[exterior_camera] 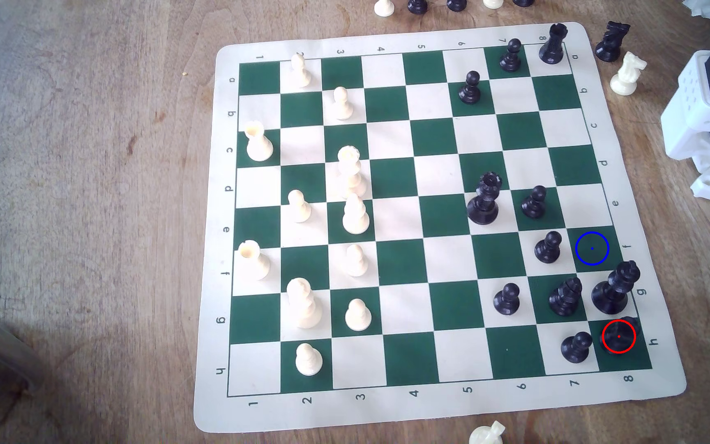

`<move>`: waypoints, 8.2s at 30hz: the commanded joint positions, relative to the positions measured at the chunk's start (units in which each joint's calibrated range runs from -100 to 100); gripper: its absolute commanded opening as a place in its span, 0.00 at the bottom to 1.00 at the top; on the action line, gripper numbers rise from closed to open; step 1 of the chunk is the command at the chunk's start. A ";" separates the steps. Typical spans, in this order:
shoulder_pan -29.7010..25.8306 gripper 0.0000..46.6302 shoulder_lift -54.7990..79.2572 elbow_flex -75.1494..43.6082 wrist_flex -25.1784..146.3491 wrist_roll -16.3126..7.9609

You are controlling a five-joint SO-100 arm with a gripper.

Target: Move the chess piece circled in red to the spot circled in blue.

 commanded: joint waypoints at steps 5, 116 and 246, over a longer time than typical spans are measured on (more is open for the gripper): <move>-16.99 0.01 0.22 -1.00 46.82 8.11; -49.92 0.00 73.57 -57.66 145.67 -10.65; -7.60 0.00 0.22 -3.36 112.50 1.22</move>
